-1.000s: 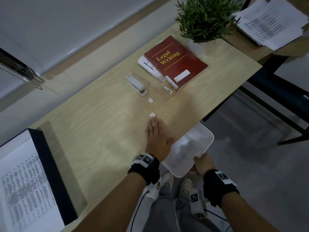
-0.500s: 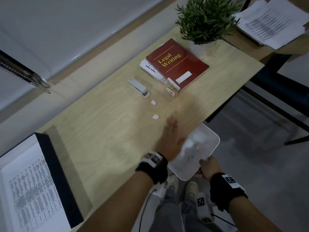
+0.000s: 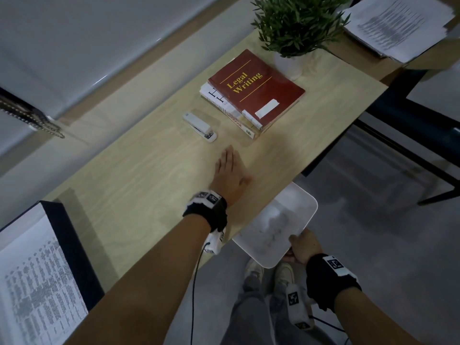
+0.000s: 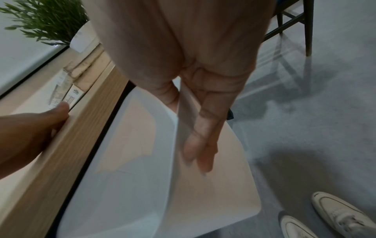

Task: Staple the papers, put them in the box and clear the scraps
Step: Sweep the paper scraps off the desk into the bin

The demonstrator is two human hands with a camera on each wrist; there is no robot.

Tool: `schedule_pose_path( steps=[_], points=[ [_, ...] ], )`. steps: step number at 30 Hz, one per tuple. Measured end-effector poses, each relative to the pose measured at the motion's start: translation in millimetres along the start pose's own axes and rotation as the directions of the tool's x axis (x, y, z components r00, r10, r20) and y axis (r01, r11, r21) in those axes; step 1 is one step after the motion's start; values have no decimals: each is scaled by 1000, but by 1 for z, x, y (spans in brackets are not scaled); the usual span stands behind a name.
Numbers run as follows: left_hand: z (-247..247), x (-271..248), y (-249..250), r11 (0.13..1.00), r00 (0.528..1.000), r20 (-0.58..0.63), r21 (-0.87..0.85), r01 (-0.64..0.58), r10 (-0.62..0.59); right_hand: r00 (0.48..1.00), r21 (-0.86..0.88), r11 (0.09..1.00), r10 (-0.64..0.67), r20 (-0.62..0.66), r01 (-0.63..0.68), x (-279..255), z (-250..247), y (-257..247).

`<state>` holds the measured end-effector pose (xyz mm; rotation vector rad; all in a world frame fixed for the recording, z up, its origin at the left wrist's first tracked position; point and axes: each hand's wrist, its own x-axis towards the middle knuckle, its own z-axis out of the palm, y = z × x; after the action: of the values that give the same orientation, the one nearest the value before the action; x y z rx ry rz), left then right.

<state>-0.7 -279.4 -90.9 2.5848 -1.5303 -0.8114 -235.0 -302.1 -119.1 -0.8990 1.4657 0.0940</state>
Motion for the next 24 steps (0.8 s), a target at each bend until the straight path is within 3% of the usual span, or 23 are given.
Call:
schedule_pose_path(
  steps=[7, 13, 15, 17, 19, 21, 24],
  points=[
    [43, -54, 65, 987, 982, 99, -26, -159, 161, 996, -148, 987, -65, -60, 55, 41, -2, 21],
    [71, -76, 97, 930, 915, 173, -126, -346, 364, 991, -281, 955, -120, -65, 97, 14, -3, -2],
    [80, -74, 90, 929, 935, 138, -230, -290, 326, 991, -262, 962, -104, -80, 80, 18, -3, 1],
    [92, -68, 82, 938, 978, 24, -290, -192, 207, 994, -250, 967, -74, -86, 50, 20, -4, 2],
    [102, -61, 76, 952, 993, 5, -284, -110, 116, 995, -243, 969, -56, -84, 34, 22, -4, 4],
    [101, -56, 78, 979, 996, 67, -200, -44, 58, 995, -213, 977, -39, -93, 19, 25, -5, 8],
    [103, -60, 74, 988, 1000, 20, -151, 10, -7, 995, -143, 989, 21, -101, -36, 30, -7, 12]
  ],
)
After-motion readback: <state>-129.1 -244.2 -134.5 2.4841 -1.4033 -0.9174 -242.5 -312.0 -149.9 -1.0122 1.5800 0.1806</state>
